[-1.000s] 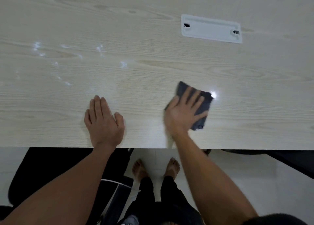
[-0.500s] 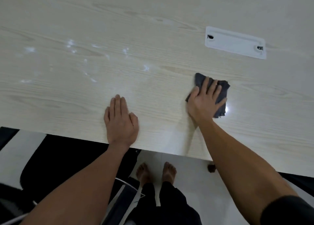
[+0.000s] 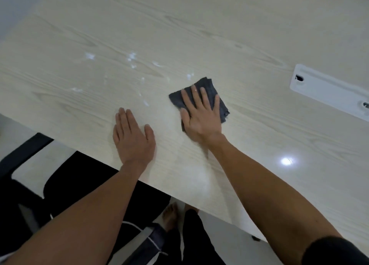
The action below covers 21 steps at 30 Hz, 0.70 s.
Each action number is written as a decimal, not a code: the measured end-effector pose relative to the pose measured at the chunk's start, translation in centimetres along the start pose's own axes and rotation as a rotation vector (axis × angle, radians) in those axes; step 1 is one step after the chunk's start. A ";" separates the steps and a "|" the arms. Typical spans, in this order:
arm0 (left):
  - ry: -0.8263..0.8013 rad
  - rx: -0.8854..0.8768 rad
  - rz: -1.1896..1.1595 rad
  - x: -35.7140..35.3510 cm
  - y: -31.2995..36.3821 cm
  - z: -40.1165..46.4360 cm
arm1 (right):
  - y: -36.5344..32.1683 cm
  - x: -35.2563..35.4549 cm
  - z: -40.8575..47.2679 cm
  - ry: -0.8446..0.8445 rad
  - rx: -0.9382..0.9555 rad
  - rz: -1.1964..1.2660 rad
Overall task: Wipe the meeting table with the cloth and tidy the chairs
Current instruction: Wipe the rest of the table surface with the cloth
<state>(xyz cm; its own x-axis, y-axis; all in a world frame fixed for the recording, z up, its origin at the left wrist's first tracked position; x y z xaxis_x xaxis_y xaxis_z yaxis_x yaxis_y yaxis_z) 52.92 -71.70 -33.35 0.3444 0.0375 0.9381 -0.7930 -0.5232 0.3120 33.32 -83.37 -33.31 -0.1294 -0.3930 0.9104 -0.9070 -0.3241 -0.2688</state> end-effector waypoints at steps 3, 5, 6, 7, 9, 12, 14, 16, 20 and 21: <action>-0.008 0.094 -0.026 0.2 -0.7 1.5 | 5.7 1.4 -0.2 0.010 -0.185 0.040; 0.007 0.085 0.012 0.3 -0.8 2.1 | 8.3 3.2 2.8 0.028 -0.354 0.105; 0.013 0.077 0.026 0.3 -0.8 2.2 | 8.5 4.3 4.9 0.042 -0.409 0.126; 0.017 0.077 0.034 0.2 -0.7 2.3 | 8.0 5.1 7.3 0.057 -0.431 0.137; 0.023 0.086 0.035 0.1 -0.7 2.4 | 4.9 5.8 11.6 0.066 -0.380 0.130; 0.030 0.102 0.058 0.1 -0.9 2.5 | -2.5 3.7 13.1 0.010 -0.085 0.030; 0.030 0.107 0.075 0.3 -0.9 2.3 | -5.6 2.0 9.8 -0.027 0.155 -0.072; 0.027 0.108 0.081 0.4 -0.7 2.3 | -4.6 1.3 6.3 -0.040 0.306 -0.120; 0.015 0.109 0.063 0.6 -0.5 2.4 | 3.3 4.2 7.7 -0.076 0.118 -0.117; 0.018 0.110 0.063 0.7 -0.4 2.3 | 4.5 5.5 9.8 -0.063 0.018 -0.087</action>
<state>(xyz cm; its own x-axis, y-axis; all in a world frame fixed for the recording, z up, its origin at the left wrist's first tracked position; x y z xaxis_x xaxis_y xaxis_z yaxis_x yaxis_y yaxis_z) 54.67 -73.42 -33.19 0.2857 0.0163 0.9582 -0.7523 -0.6155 0.2348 32.47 -95.37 -32.60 -0.0243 -0.4158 0.9092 -0.9064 -0.3746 -0.1955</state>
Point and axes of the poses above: each hand's wrist, its own z-axis towards the middle knuckle, its own x-axis out of the back of the hand, y = z × x, the point moved 7 cm from there along z, towards the middle knuckle, and after that the axes turned 11 degrees about -y, right-handed, at the moved point
